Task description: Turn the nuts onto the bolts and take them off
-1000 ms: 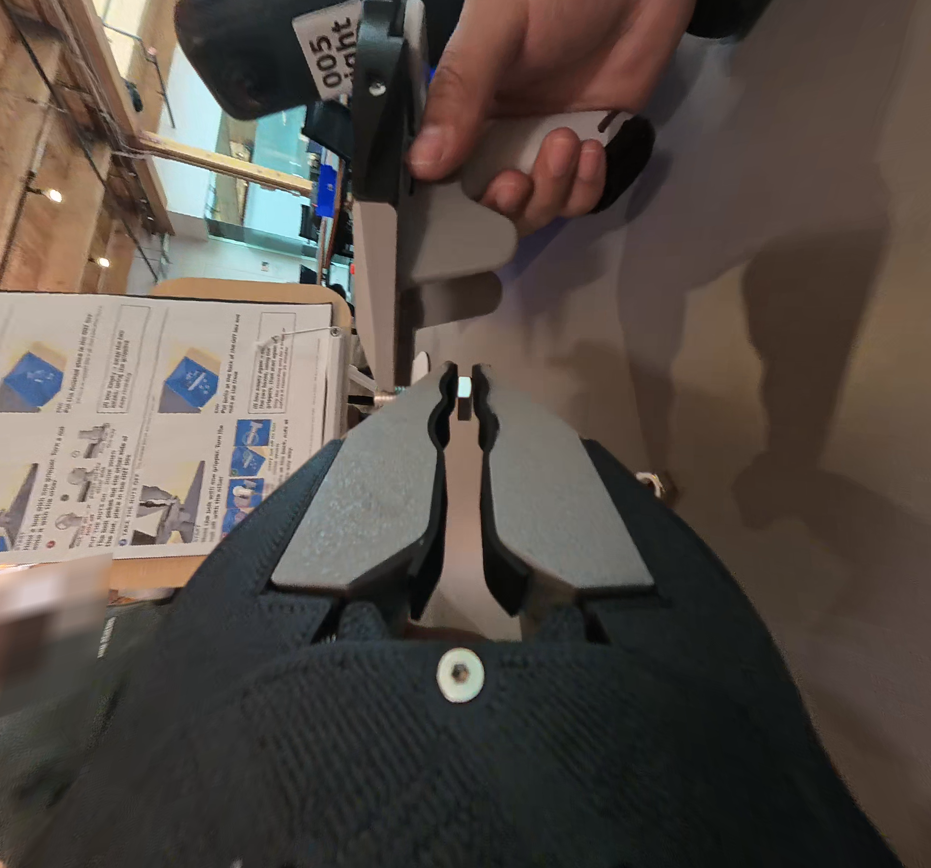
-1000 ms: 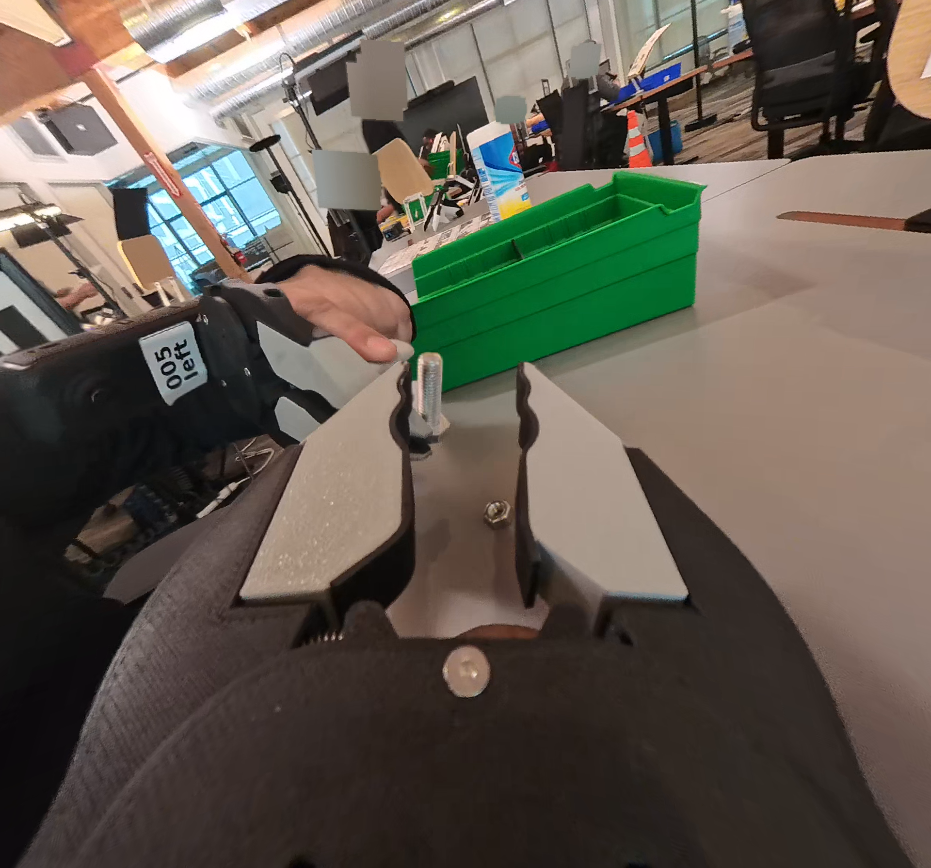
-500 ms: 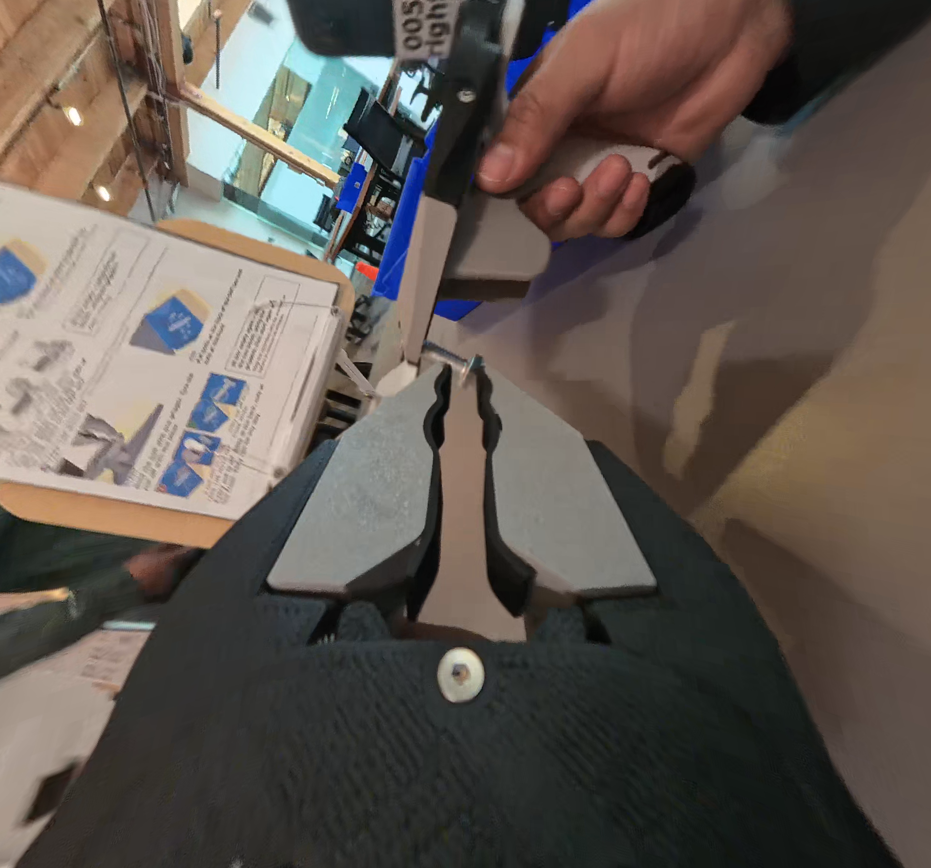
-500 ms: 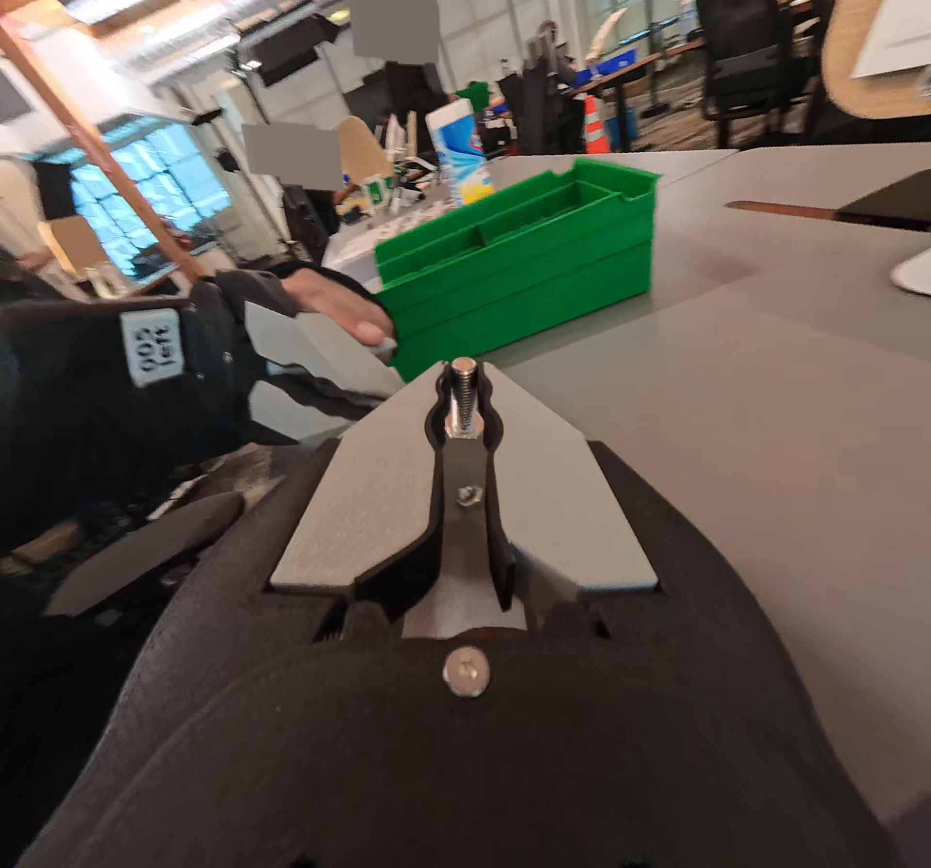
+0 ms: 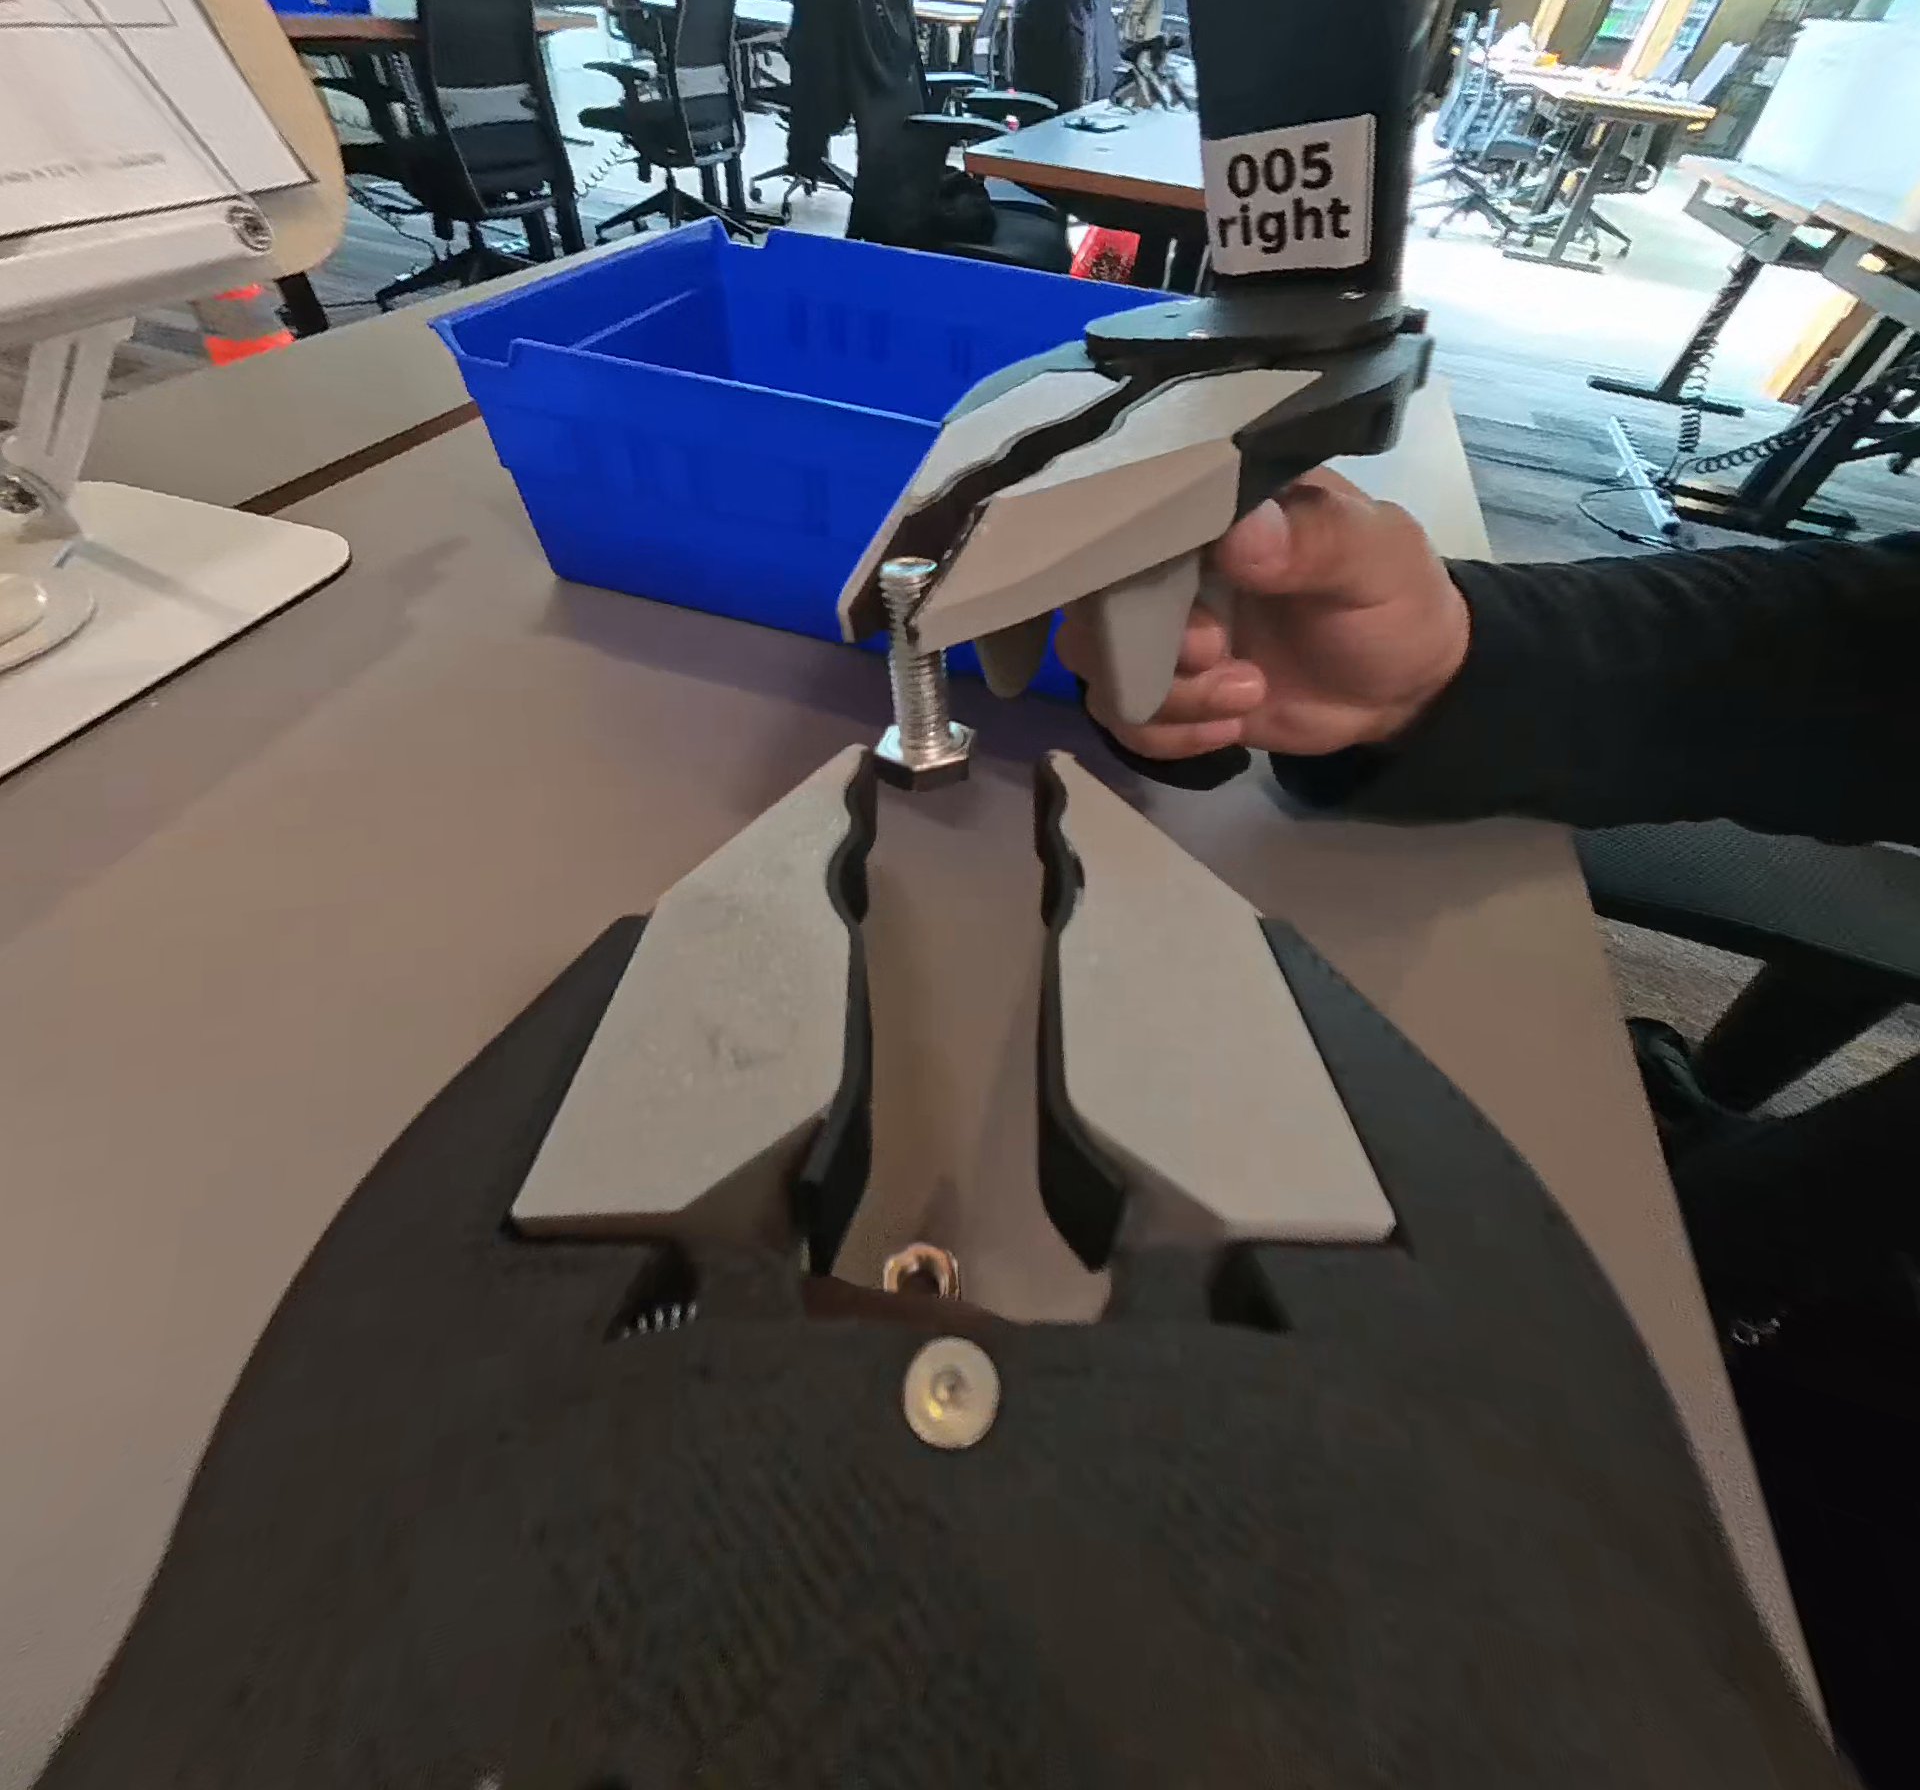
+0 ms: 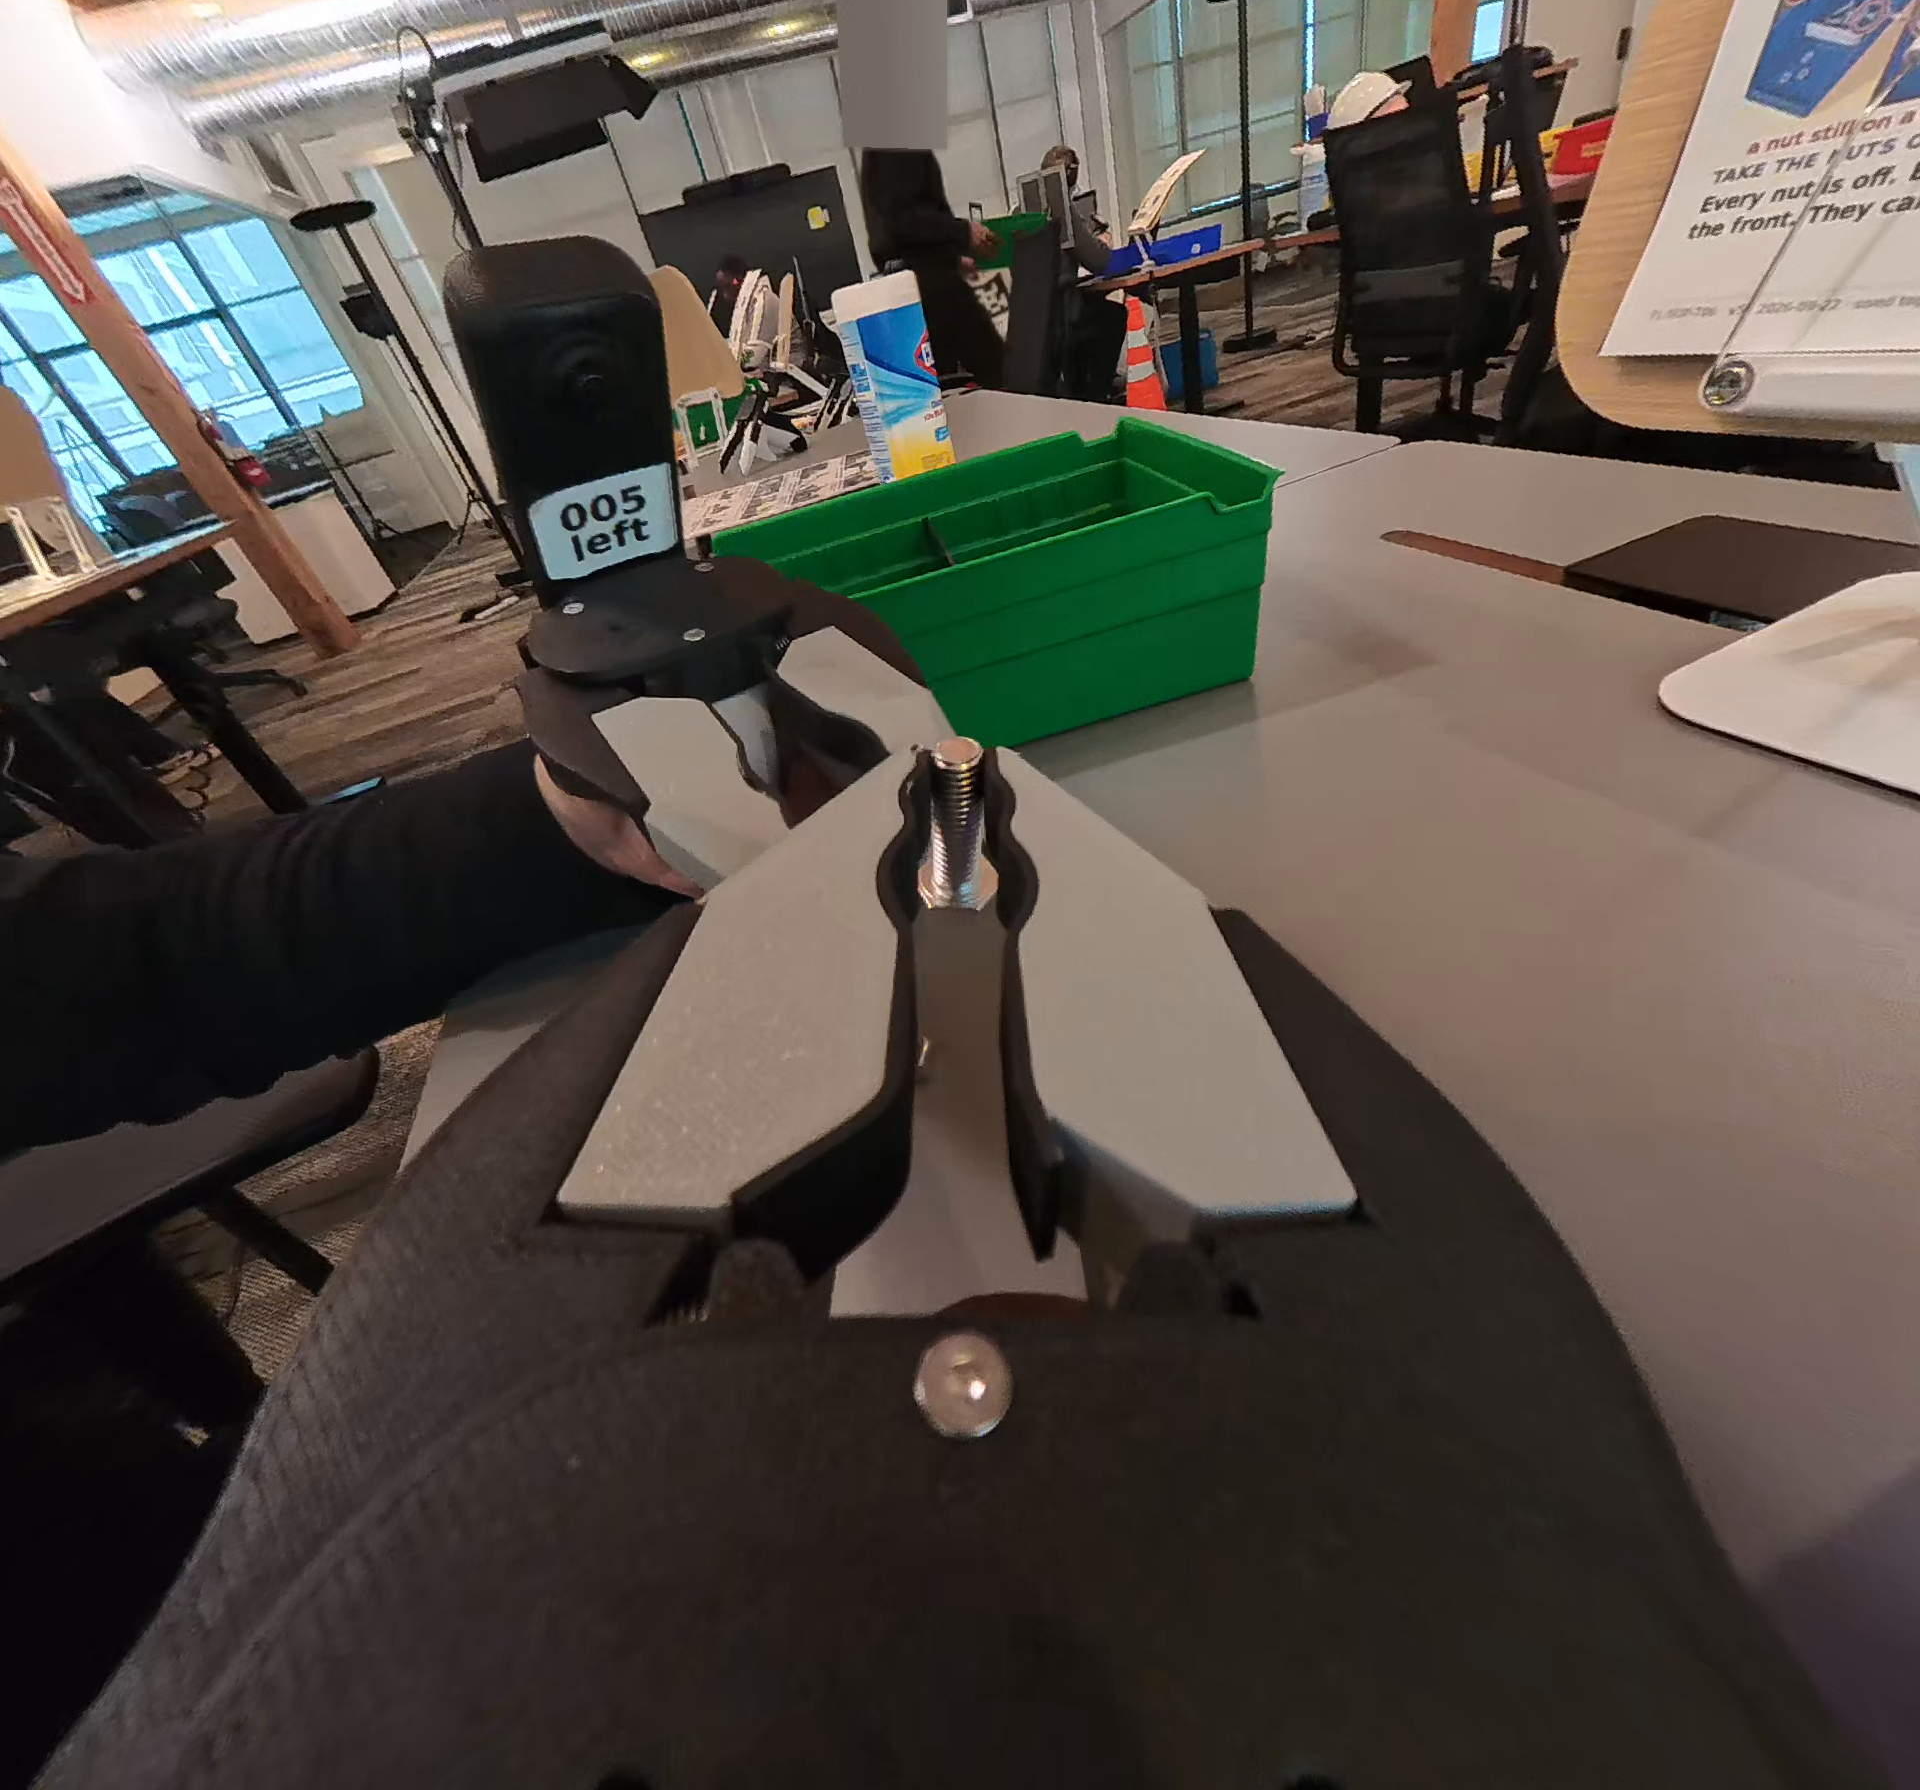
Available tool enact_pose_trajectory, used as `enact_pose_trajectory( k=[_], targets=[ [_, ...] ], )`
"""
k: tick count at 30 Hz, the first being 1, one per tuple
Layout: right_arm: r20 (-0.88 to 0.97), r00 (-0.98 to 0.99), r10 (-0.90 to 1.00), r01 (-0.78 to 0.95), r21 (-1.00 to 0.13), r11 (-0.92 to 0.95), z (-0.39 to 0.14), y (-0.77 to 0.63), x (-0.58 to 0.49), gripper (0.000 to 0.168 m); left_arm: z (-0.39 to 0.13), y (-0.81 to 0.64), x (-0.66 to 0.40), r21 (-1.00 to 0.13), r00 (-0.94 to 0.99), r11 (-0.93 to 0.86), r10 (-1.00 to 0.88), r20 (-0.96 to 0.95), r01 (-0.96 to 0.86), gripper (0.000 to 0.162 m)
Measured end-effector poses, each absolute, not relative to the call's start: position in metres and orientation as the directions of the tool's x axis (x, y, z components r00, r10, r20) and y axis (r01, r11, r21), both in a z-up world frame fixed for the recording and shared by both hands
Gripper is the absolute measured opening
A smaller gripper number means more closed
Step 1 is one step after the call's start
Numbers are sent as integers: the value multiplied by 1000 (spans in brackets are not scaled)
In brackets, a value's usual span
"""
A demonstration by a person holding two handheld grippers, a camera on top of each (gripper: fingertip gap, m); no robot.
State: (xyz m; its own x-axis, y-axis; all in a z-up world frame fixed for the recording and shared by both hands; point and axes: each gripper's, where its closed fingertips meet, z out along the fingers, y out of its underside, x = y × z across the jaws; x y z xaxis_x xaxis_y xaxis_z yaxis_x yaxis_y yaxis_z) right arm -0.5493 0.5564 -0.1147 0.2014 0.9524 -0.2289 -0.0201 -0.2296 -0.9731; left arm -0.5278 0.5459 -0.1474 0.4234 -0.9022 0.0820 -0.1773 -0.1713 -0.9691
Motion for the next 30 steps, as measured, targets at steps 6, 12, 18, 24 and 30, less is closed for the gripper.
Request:
enact_pose_trajectory(
  k=[6, 12, 18, 24, 30],
  targets=[
    [-261, 156, 953, -6, -965, -264, -117, 550, -554, 6, -152, 546, -526, -977, 414, -111, -910, 28, -179, 16],
    [-229, 147, 962, 39, -971, -237, -125, 544, -561, 7, -164, 543, -533, -971, 416, -120, -909, 24, -206, 16],
    [-267, 159, 950, -3, -963, -271, -122, 552, -556, 18, -167, 543, -537, -965, 429, -139, -903, 32, -221, 16],
    [-306, 124, 944, 1, -951, -309, -125, 548, -560, 22, -165, 535, -532, -964, 374, -195, -920, 116, -181, 16],
    [-325, 67, 943, 3, -945, -326, -122, 538, -564, 18, -159, 516, -523, -941, 214, -325, -930, 300, -95, 16]
  ],
)
